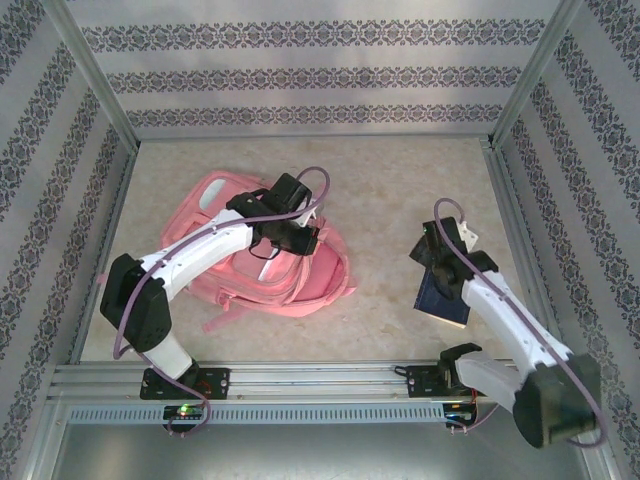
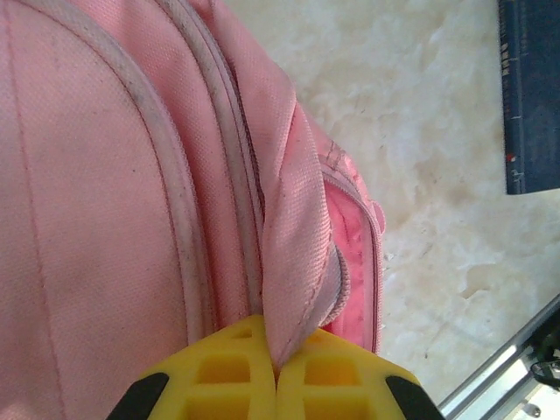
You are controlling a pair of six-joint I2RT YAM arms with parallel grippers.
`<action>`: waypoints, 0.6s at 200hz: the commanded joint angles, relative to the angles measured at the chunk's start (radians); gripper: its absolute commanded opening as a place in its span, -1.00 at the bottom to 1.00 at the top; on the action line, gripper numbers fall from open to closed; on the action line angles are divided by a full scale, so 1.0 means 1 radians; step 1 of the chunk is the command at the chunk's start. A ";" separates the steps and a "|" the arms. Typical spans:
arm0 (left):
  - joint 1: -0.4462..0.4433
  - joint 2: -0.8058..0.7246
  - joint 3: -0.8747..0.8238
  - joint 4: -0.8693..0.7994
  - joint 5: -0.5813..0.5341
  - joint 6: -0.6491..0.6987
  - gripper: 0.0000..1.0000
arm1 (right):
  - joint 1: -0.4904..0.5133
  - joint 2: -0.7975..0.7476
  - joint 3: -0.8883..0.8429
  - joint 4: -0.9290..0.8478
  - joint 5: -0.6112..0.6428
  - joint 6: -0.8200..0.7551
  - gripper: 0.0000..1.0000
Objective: Pack the student bag
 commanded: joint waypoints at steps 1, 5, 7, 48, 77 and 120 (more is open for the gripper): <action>0.024 0.003 -0.015 0.042 -0.036 -0.005 -0.88 | -0.074 0.087 -0.010 -0.109 0.107 0.050 0.75; 0.025 0.003 -0.017 0.043 -0.036 -0.003 -0.83 | -0.086 0.105 -0.011 -0.106 0.114 0.052 0.76; 0.025 0.002 -0.018 0.044 -0.036 -0.003 -0.80 | -0.093 0.113 -0.012 -0.104 0.118 0.053 0.77; 0.029 -0.008 -0.033 0.063 -0.022 0.002 -0.23 | -0.216 0.216 -0.062 0.059 -0.022 -0.001 0.78; 0.029 -0.042 -0.029 0.072 -0.030 0.011 0.03 | -0.226 0.273 -0.054 0.113 -0.112 -0.041 0.61; 0.015 -0.074 0.069 0.037 -0.037 -0.009 0.10 | -0.186 0.297 -0.061 0.143 -0.159 -0.039 0.39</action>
